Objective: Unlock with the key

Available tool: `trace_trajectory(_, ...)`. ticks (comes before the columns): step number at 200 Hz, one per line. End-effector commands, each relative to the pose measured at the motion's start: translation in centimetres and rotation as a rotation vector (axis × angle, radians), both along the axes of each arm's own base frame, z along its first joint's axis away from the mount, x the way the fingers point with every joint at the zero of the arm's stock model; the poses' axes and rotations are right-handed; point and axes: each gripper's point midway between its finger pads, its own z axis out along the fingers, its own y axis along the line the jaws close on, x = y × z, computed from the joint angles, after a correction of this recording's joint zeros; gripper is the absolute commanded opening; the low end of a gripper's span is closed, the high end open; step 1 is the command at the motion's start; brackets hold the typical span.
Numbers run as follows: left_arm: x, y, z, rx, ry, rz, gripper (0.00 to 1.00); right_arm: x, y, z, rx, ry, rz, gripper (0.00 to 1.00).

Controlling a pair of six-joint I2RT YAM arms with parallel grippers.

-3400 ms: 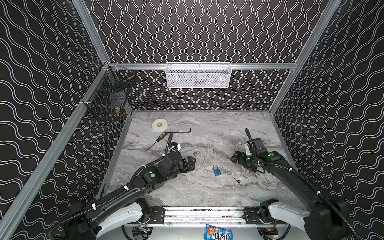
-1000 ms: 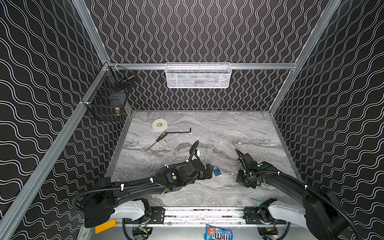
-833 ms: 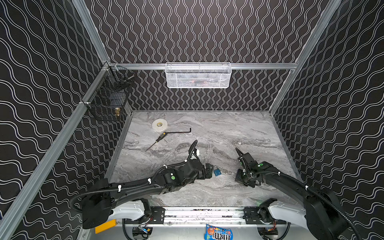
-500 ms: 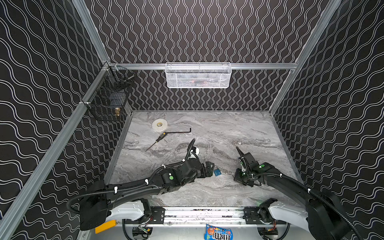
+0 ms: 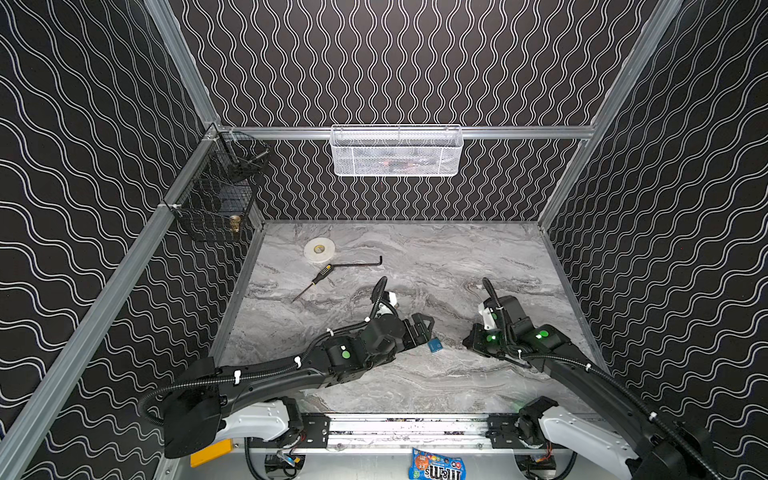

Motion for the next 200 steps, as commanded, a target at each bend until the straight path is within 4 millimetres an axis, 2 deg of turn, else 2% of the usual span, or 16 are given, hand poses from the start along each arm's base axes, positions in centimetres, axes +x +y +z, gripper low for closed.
trace_trajectory(1,0.5,-1.3,1.9,-0.136,0.031,0.037,0.99,0.1,1.0,1.6,0.052,-0.048,0.049,0.00)
trace_trajectory(46,1.0,-2.7,2.9,-0.248,0.093,0.076,0.99,0.4,2.7,4.5,0.167,-0.129,0.104,0.00)
trace_trajectory(96,1.5,-3.4,2.5,-0.301,0.166,0.137,0.99,1.2,4.2,6.9,0.240,-0.188,0.155,0.00)
trace_trajectory(159,2.0,-4.4,1.4,-0.375,0.246,0.182,0.99,1.8,6.2,9.3,0.345,-0.241,0.195,0.00)
trace_trajectory(200,2.4,-4.9,1.9,-0.398,0.242,0.191,0.96,1.9,7.1,10.2,0.368,-0.264,0.221,0.00)
